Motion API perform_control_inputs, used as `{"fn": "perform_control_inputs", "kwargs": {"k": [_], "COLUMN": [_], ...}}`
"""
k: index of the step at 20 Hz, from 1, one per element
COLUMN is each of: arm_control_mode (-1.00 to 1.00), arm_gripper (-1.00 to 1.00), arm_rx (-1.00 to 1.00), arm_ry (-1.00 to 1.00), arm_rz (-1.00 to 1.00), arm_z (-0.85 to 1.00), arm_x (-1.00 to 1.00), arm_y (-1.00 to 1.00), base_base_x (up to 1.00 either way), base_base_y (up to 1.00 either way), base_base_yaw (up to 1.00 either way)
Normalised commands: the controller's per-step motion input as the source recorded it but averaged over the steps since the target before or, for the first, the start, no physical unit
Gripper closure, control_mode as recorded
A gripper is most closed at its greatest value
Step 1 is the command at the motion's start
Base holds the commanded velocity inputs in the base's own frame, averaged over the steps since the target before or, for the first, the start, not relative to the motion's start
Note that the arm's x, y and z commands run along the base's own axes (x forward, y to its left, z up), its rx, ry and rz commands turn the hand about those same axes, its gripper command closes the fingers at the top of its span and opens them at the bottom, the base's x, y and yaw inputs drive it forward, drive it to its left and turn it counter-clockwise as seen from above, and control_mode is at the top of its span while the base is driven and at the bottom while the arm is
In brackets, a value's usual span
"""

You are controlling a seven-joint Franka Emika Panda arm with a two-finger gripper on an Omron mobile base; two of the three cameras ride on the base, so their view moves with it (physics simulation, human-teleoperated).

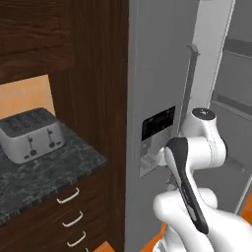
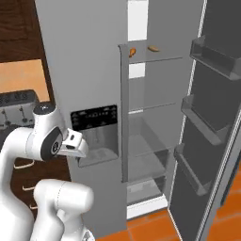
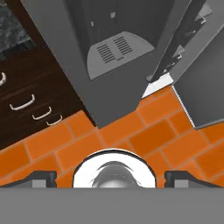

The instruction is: Place one sweet potato and one chicken drumstick in each tupperware on the nearby counter, to pack two identical lunches.

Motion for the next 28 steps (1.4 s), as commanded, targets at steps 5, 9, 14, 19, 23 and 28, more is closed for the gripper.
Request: {"fn": "perform_control_inputs", "kwargs": {"k": [5, 9, 14, 19, 23, 28], "arm_control_mode": [1.00, 1.00, 1.00, 1.00, 1.00, 1.00], "arm_gripper": [-1.00, -1.00, -1.00, -1.00, -1.00, -1.00], "arm_rx": [0.00, 0.00, 0.00, 0.00, 0.00, 0.00], "arm_ry": [0.00, 0.00, 0.00, 0.00, 0.00, 0.00], "arm_rz": [0.00, 0.00, 0.00, 0.00, 0.00, 0.00], "arm_z": [0.00, 0.00, 0.00, 0.00, 0.00, 0.00], "arm_x": [0.00, 0.00, 0.00, 0.00, 0.00, 0.00], "arm_y": [0.00, 0.00, 0.00, 0.00, 0.00, 0.00], "base_base_x": [0.25, 0.28, 0.43, 0.48, 0.54, 0.33], "base_base_y": [-0.98, -0.69, -0.18, -0.11, -0.34, -0.55], "base_base_yaw": [0.09, 0.13, 0.21, 0.27, 0.32, 0.27]}}
